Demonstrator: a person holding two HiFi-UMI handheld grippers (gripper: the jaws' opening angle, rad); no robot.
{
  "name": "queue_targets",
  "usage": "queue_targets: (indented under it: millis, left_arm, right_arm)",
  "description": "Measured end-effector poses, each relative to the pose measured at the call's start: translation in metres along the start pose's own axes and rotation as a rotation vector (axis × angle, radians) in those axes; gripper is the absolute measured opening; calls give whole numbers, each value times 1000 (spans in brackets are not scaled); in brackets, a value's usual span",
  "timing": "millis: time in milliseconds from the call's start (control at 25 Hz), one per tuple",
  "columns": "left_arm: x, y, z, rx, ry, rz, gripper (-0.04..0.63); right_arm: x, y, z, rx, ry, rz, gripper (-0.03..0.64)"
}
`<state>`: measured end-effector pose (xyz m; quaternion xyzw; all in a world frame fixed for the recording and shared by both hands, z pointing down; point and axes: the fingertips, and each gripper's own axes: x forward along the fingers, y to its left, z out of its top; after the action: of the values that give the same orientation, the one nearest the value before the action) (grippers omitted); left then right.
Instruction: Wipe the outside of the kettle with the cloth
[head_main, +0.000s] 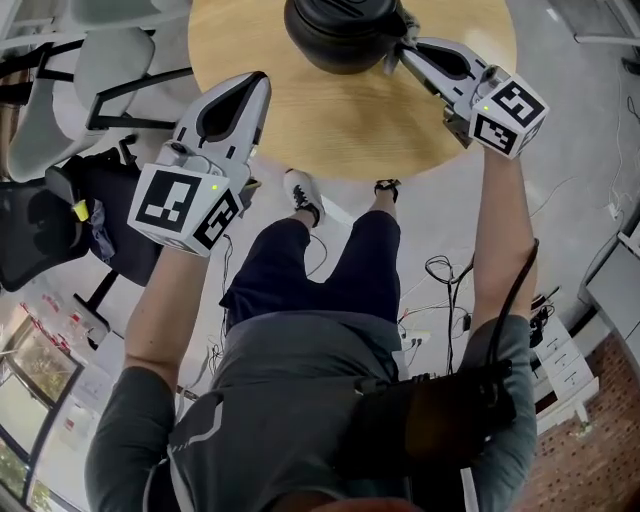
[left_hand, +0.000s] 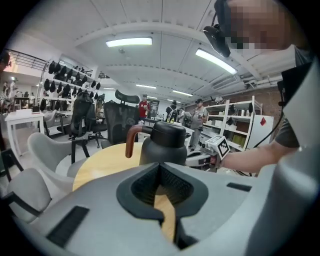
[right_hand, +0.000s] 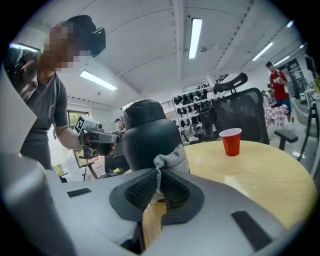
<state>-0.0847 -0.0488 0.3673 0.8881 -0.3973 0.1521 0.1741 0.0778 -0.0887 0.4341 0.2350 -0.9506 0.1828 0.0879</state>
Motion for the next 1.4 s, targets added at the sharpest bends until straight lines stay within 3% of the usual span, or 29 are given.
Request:
queue_targets:
  millis: [120,280,800,1040,1400]
  left_arm:
    - [-6,-1,-1,12,1,-30,8]
    - [-10,-5,5,24,-13,-51,8]
    - [-1,-9,4,4,42,3,8]
    - [3,4,-6,23,57,-53,8]
    - [12,34,-20,65,86,-203,8]
  right_arm:
    - [-1,12,-2,-3,-24,-56,40]
    - [-8,20,-2,-16,-93,-197,40]
    - [11,51,-10,51,-167,-377,40]
    - [23,62,-11,95,-208,-517,40]
    - [44,74,-13,55,-191,-770,40]
